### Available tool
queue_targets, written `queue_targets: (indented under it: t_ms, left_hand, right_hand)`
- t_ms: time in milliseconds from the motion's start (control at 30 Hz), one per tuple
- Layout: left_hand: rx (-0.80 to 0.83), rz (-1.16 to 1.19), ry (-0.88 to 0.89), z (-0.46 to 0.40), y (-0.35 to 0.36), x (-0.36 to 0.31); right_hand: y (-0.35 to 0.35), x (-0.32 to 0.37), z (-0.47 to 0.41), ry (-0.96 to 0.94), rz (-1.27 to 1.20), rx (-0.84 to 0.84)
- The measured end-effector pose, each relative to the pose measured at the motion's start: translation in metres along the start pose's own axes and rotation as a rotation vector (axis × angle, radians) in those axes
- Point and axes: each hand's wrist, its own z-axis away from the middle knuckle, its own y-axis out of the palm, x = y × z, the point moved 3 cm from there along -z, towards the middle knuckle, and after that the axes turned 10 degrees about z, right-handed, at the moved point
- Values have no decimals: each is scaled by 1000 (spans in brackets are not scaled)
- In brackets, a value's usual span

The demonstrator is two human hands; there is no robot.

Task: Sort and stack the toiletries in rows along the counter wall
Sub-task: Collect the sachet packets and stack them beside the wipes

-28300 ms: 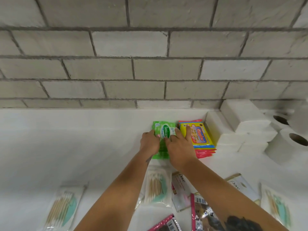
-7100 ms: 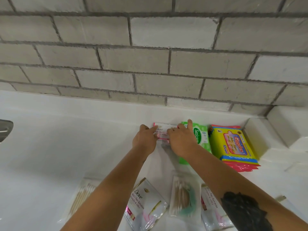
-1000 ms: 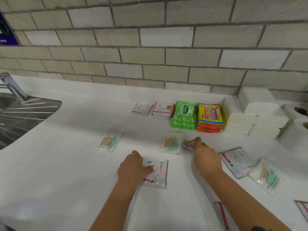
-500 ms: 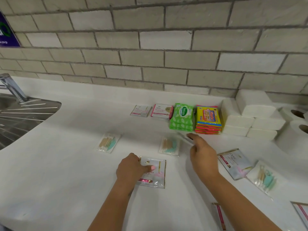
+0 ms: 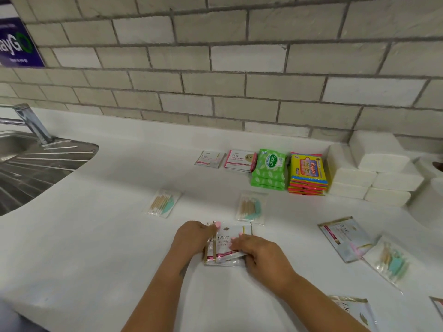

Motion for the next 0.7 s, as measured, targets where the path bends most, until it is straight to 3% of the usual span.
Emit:
queue_targets:
  t_ms: [167,267,333,400,467,700]
  left_hand:
    - [13,226,22,1,5,5]
    - [28,436,81,2,3,4]
    - [31,573,159,4,1,0]
    - [15,652,239,5,-1,-4]
    - [-1,698,309,8,-1,-10]
    - [-94,603,420,13,7,-7]
  right_hand:
    - [-1,7,-2,16,-101,135]
    - [-11,3,-6,129,-213,-108]
    - [-18,-3,-12,303,-307,-223]
    - [-17,-7,-20,463,-527,-140]
    - [-16,-5,-28,504,-680,-60]
    - [-16,3,-35,495,-490,-83]
